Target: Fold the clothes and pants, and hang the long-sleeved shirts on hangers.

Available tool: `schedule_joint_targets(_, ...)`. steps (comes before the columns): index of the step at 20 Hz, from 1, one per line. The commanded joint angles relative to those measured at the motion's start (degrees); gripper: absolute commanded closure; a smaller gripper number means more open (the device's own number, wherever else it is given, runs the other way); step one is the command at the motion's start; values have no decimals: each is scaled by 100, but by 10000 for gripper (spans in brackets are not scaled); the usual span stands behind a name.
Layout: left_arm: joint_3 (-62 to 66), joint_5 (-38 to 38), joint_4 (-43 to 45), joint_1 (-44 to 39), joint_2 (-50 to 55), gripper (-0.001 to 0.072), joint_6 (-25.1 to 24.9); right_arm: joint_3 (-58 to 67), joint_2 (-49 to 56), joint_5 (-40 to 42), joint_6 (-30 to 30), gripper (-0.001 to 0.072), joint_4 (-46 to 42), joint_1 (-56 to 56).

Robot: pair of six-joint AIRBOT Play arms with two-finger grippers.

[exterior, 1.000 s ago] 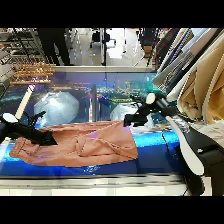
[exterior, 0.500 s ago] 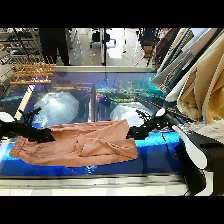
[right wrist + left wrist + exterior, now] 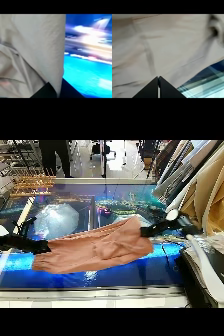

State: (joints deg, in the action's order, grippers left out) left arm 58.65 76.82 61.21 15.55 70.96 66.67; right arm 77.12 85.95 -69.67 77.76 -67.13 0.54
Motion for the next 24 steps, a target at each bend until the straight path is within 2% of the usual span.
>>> schedule_joint_targets(1, -389, -614, -179, -155, 0, 698, -15, 162, -1001, -120, 1027, 702, -1499, -33)
schedule_joint_targets(8, -584, -1519, -339, -1128, 752, 698, -264, 656, -1329, -319, 1617, 702, -1556, 732)
schedule_joint_targets(11, -584, -1746, -422, -1185, 957, 698, -269, 1152, -1283, -328, 2085, 703, -1521, 1585)
schedule_joint_targets(13, -535, -1609, -273, -988, 817, 698, -20, 1425, -1038, -304, 2430, 703, -1510, 2448)
schedule_joint_targets(15, -297, -1132, -280, -629, 413, 698, 11, 1637, -546, -63, 2789, 703, -1513, 3399)
schedule_joint_targets(19, 203, 94, -295, 85, -636, 698, 125, 2511, 1139, 1032, 2924, 703, -1303, 4937)
schedule_joint_targets(21, 205, 291, -293, 315, -1062, 698, 155, 3421, 2087, 1095, 2758, 701, -1137, 5316)
schedule_joint_targets(23, 205, 341, -293, 452, -1294, 698, 155, 4369, 2903, 1071, 2284, 693, -476, 5462)
schedule_joint_targets(24, 203, 339, -293, 501, -1340, 698, 155, 4520, 3077, 1080, 2013, 573, -13, 5460)
